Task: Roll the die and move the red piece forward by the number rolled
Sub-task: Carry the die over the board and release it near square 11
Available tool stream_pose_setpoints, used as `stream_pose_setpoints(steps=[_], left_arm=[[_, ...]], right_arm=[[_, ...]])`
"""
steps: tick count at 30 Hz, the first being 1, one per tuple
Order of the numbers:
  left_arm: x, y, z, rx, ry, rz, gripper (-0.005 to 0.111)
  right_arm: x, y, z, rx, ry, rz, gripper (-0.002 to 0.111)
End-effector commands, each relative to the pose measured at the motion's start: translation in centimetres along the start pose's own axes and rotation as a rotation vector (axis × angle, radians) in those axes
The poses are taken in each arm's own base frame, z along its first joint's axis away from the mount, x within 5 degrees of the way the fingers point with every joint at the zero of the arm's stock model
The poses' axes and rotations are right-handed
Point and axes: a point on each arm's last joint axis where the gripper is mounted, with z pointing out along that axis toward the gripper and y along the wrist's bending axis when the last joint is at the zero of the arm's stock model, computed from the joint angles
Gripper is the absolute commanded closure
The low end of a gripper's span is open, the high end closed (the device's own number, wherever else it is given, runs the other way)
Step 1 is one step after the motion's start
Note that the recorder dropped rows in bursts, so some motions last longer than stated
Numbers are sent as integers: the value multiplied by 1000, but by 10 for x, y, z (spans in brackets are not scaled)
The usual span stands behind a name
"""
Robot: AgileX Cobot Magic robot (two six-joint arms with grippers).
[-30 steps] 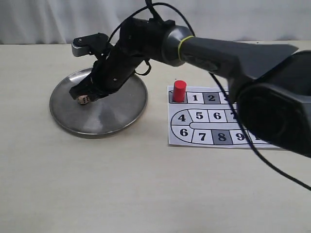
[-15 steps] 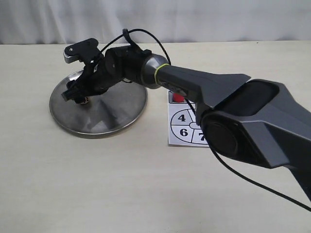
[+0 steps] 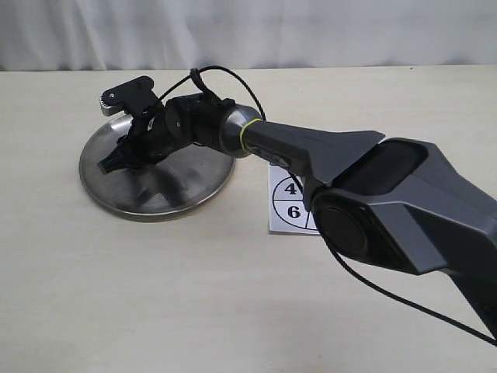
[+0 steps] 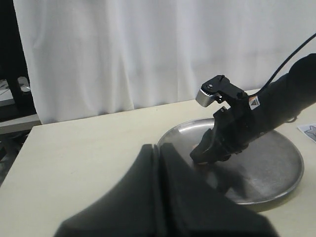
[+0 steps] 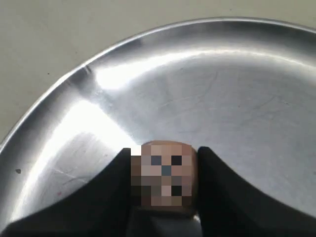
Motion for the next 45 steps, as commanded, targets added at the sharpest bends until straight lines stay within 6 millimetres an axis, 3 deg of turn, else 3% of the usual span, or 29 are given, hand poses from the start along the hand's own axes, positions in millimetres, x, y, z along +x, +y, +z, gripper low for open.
stream_pose_setpoints(steps=[1, 4, 6, 8, 14, 18, 21, 25, 31, 34, 37, 45], left_arm=[[0, 0, 0, 2, -8, -6, 107], [0, 0, 0, 2, -8, -6, 107], [0, 0, 0, 2, -8, -6, 107], [0, 0, 0, 2, -8, -6, 107], [0, 0, 0, 2, -8, -6, 107], [0, 0, 0, 2, -8, -6, 107], [0, 0, 0, 2, -8, -6, 107], [0, 0, 0, 2, -8, -6, 107], [0, 0, 0, 2, -8, -6, 107], [0, 0, 0, 2, -8, -6, 107], [0, 0, 0, 2, -8, -6, 107], [0, 0, 0, 2, -8, -6, 107]], right_arm=[[-7, -1, -10, -9, 27, -7, 104], [-19, -9, -32, -11, 70, -6, 104], [-33, -16, -58, -15, 102, -1, 104], [-48, -25, -89, -15, 127, 9, 104], [-87, -73, -208, 48, 145, 90, 104], [-86, -100, -268, 89, 175, 158, 104], [-73, -123, -293, 132, 184, 227, 104], [-35, -148, -296, 183, 216, 320, 104], [48, -177, -252, 271, 251, 385, 104], [81, -186, -238, 307, 249, 423, 104], [95, -185, -233, 311, 270, 435, 104], [96, -184, -233, 316, 278, 415, 103]])
